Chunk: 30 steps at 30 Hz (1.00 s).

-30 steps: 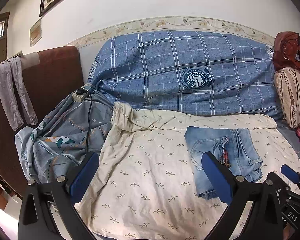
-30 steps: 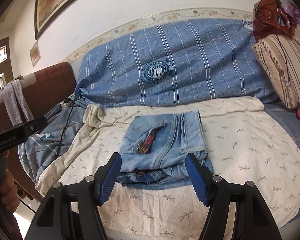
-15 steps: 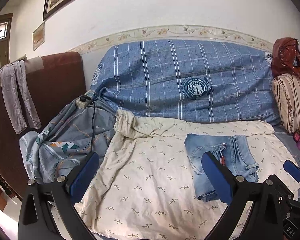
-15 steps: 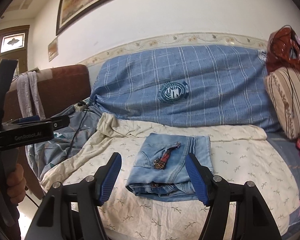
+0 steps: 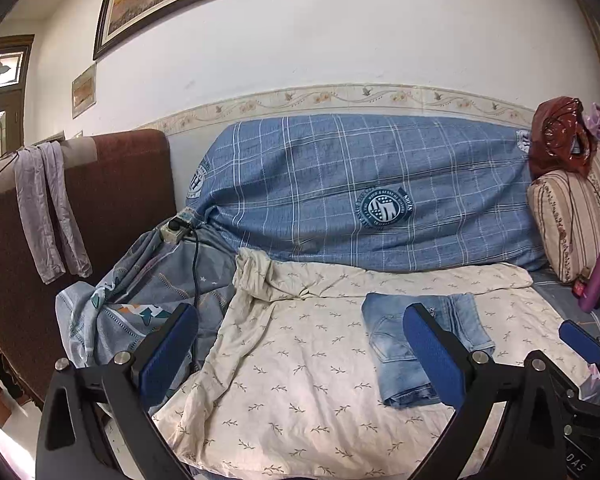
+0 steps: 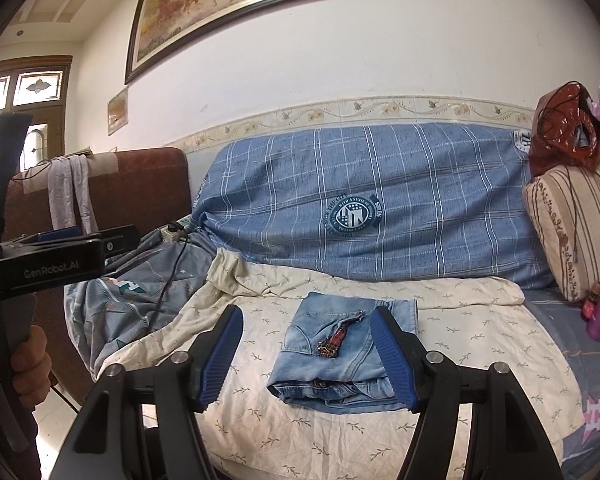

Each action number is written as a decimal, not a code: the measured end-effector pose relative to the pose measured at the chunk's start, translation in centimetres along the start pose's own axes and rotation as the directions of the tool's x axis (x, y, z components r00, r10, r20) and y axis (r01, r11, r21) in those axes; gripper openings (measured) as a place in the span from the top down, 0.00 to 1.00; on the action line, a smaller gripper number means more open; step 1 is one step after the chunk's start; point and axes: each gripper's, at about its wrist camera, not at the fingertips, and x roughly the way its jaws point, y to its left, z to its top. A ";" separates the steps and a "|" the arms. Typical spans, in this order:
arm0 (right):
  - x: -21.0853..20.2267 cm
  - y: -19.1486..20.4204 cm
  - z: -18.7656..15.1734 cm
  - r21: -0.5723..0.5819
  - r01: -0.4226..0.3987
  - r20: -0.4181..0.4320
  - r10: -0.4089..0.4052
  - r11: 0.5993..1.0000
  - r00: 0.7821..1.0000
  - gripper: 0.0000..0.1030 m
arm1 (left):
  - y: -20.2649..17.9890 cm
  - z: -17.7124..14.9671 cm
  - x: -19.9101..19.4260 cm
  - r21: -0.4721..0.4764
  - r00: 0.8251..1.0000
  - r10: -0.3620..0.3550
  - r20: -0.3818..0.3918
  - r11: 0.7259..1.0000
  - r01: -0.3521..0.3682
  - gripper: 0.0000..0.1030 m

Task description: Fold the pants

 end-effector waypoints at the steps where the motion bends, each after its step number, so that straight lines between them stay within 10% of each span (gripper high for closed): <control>1: -0.3 0.1 0.1 -0.001 -0.001 0.005 0.001 1.000 1.000 0.33 | 0.0 0.1 -0.2 0.003 1.000 -0.001 0.004 1.000 0.001 0.01; 30: -4.4 0.4 1.8 -0.015 -0.007 0.114 0.009 1.000 0.993 0.31 | -0.3 2.0 -5.2 0.009 0.996 -0.055 0.076 0.998 0.054 0.01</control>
